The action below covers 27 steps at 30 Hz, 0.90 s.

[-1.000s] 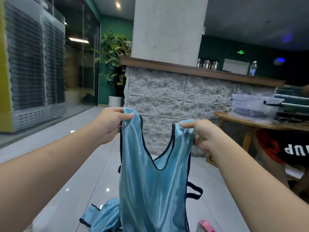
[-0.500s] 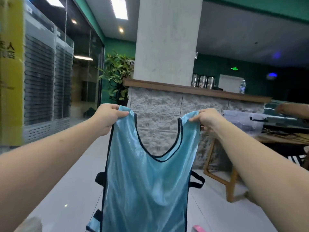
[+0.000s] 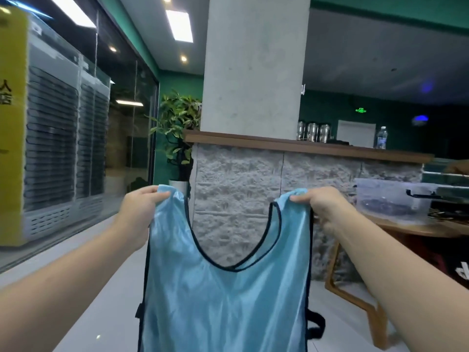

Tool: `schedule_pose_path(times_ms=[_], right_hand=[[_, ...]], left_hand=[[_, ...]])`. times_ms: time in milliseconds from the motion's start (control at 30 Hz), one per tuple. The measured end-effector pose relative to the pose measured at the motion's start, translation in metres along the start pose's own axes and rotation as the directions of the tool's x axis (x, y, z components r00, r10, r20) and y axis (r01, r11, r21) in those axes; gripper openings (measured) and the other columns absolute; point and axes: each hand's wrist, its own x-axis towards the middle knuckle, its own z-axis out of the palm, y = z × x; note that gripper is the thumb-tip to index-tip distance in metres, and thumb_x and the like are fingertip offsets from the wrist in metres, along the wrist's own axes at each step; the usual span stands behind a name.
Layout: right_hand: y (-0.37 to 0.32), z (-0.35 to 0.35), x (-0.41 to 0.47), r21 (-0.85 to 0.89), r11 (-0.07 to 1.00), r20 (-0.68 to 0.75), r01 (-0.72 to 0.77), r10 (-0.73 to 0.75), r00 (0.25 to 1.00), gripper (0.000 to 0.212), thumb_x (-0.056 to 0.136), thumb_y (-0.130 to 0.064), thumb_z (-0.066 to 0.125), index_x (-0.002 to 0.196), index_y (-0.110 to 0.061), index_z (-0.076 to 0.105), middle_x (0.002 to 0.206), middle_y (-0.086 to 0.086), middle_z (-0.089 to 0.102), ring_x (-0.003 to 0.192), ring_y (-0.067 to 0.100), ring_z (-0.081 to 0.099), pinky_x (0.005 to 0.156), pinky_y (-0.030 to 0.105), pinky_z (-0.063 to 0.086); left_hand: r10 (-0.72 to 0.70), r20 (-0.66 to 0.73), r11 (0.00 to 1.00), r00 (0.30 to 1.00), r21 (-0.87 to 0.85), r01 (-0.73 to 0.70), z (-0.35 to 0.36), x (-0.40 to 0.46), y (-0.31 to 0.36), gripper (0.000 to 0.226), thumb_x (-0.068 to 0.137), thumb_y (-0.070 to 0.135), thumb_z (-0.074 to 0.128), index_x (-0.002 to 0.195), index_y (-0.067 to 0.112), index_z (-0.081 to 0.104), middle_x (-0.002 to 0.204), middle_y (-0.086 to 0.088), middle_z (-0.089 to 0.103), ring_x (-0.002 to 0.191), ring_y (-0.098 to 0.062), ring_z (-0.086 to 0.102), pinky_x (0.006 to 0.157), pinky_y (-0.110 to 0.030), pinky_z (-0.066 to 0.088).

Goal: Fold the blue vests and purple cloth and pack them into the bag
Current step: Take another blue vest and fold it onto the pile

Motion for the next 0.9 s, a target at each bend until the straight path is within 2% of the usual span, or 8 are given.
schedule_pose_path(times_ms=[100, 167, 300, 433, 567, 700, 800, 900], right_hand=[[0.019, 0.003, 0.028, 0.022, 1.000, -0.032, 0.006, -0.005, 0.999, 0.020, 0.079, 0.000, 0.086, 0.079, 0.002, 0.066, 0.086, 0.022, 0.077, 0.071, 0.032, 0.075, 0.067, 0.040, 0.062], [0.033, 0.006, 0.043, 0.051, 0.998, -0.047, 0.031, -0.029, 0.998, 0.022, 0.078, -0.003, 0.087, 0.088, 0.005, 0.069, 0.088, 0.021, 0.078, 0.077, 0.035, 0.078, 0.073, 0.044, 0.065], [0.063, 0.012, 0.058, 0.219, 0.976, 0.008, 0.022, -0.025, 1.000, 0.012, 0.083, -0.001, 0.082, 0.090, 0.002, 0.073, 0.084, 0.021, 0.078, 0.068, 0.032, 0.077, 0.061, 0.037, 0.062], [0.097, 0.016, 0.057, 0.213, 0.976, 0.050, -0.034, 0.024, 0.998, 0.004, 0.086, 0.001, 0.078, 0.086, 0.000, 0.074, 0.080, 0.017, 0.078, 0.063, 0.026, 0.074, 0.053, 0.030, 0.058], [0.113, 0.012, 0.051, 0.161, 0.987, -0.008, -0.024, 0.026, 1.000, 0.009, 0.084, 0.007, 0.077, 0.088, -0.002, 0.076, 0.080, 0.015, 0.078, 0.065, 0.024, 0.073, 0.056, 0.029, 0.057], [0.123, 0.009, 0.038, 0.070, 0.998, -0.113, -0.007, 0.015, 0.993, 0.011, 0.080, 0.005, 0.083, 0.086, 0.003, 0.075, 0.082, 0.018, 0.078, 0.069, 0.027, 0.076, 0.060, 0.032, 0.060], [0.124, 0.006, 0.028, 0.071, 0.997, -0.141, 0.003, 0.007, 0.990, 0.013, 0.081, 0.004, 0.083, 0.083, 0.000, 0.071, 0.079, 0.013, 0.075, 0.070, 0.024, 0.073, 0.057, 0.028, 0.058], [0.124, 0.007, 0.023, 0.069, 0.997, -0.104, -0.027, 0.034, 0.994, 0.011, 0.081, 0.003, 0.084, 0.087, 0.002, 0.074, 0.078, 0.011, 0.076, 0.066, 0.021, 0.074, 0.053, 0.024, 0.056]], left_hand=[[0.028, 0.045, 1.000, 0.999, 0.011, -0.028, 0.012, 0.020, -0.018, 0.012, 0.092, 0.005, 0.072, 0.103, 0.005, 0.077, 0.097, -0.021, 0.078, 0.080, -0.032, 0.074, 0.077, -0.041, 0.060], [0.059, 0.073, 0.998, 0.996, 0.020, -0.061, 0.023, 0.028, -0.028, 0.014, 0.090, 0.003, 0.073, 0.103, 0.006, 0.076, 0.096, -0.019, 0.078, 0.077, -0.028, 0.074, 0.076, -0.039, 0.060], [0.089, 0.122, 0.995, 0.989, 0.032, -0.094, 0.038, 0.039, -0.049, 0.016, 0.089, 0.000, 0.074, 0.102, 0.008, 0.076, 0.093, -0.016, 0.077, 0.077, -0.025, 0.073, 0.073, -0.036, 0.060], [0.004, 0.154, 0.999, 0.988, 0.051, -0.012, 0.042, 0.035, -0.074, 0.019, 0.089, -0.004, 0.072, 0.107, 0.004, 0.073, 0.096, -0.016, 0.077, 0.077, -0.024, 0.075, 0.063, -0.028, 0.060], [0.052, 0.012, 0.958, 0.999, 0.281, -0.053, 0.036, 0.028, -0.089, 0.012, 0.083, 0.000, 0.081, 0.086, 0.008, 0.074, 0.090, -0.019, 0.075, 0.083, -0.036, 0.074, 0.080, -0.050, 0.062], [-0.016, -0.107, 0.929, 0.994, 0.366, 0.054, 0.021, 0.017, -0.098, 0.034, 0.072, 0.010, 0.092, 0.079, 0.008, 0.059, 0.082, -0.019, 0.068, 0.085, -0.046, 0.073, 0.079, -0.064, 0.060], [-0.072, -0.125, 0.948, 0.990, 0.299, 0.107, 0.014, 0.011, -0.100, 0.041, 0.073, 0.005, 0.091, 0.095, 0.012, 0.057, 0.096, -0.016, 0.070, 0.089, -0.038, 0.073, 0.086, -0.062, 0.059], [-0.210, -0.057, 0.948, 0.976, 0.230, 0.217, 0.013, 0.006, -0.101, 0.033, 0.077, 0.002, 0.087, 0.104, 0.001, 0.067, 0.105, -0.027, 0.073, 0.099, -0.039, 0.073, 0.099, -0.053, 0.056]])
